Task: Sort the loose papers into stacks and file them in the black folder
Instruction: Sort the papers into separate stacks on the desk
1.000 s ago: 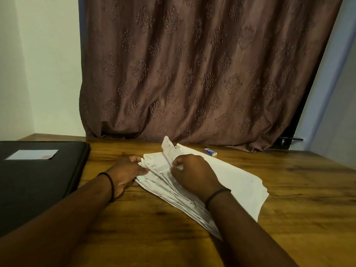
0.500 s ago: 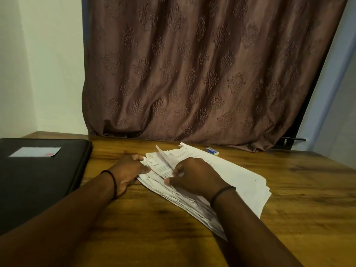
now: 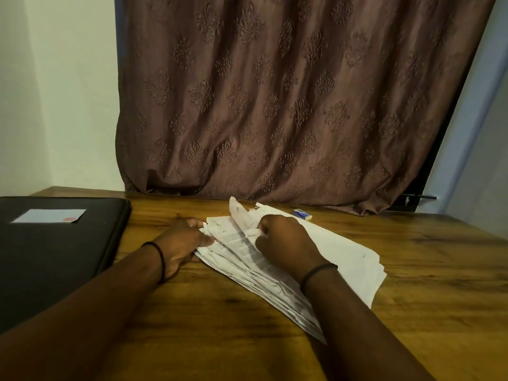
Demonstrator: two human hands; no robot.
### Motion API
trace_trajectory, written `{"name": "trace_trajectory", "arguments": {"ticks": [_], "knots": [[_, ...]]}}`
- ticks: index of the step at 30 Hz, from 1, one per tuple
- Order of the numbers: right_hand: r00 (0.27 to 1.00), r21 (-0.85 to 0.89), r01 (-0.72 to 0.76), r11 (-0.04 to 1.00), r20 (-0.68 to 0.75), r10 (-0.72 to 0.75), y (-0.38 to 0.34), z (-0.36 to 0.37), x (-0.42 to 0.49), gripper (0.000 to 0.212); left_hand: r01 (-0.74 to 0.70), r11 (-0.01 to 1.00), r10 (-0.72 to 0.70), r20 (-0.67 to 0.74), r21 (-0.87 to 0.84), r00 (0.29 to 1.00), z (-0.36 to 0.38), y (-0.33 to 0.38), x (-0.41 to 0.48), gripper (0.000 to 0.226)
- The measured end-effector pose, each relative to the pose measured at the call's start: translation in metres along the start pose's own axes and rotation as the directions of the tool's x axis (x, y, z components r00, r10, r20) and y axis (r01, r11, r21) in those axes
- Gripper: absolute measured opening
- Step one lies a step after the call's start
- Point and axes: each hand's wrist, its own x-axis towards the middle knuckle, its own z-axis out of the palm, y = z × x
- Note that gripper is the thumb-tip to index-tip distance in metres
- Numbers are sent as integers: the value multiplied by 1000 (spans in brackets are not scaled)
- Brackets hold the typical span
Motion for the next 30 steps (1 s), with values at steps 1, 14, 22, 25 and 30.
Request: {"name": "trace_trajectory", "arguments": {"ticks": [1, 14, 22, 25, 30], "knots": [[1000, 17, -8, 1000, -28, 9, 0, -1, 0, 28, -1, 1000, 1, -2, 4, 1000, 0, 0, 0, 23], [991, -3, 130, 991, 23, -130, -7, 9, -5, 34, -2, 1000, 2, 14, 9, 1000, -1, 0, 0, 20], [996, -37, 69, 997, -48, -70, -8, 14, -3, 28, 9, 1000, -9, 13, 9, 1000, 0, 1, -1, 25], [995, -6, 7, 1000, -100, -7, -7, 12, 1, 26, 4, 1000, -4, 10, 28, 1000, 0, 0, 0, 24], [989, 60, -46, 997, -139, 54, -5, 5, 0, 21, -4, 1000, 4, 4, 27, 1000, 0, 1, -1, 22]]}}
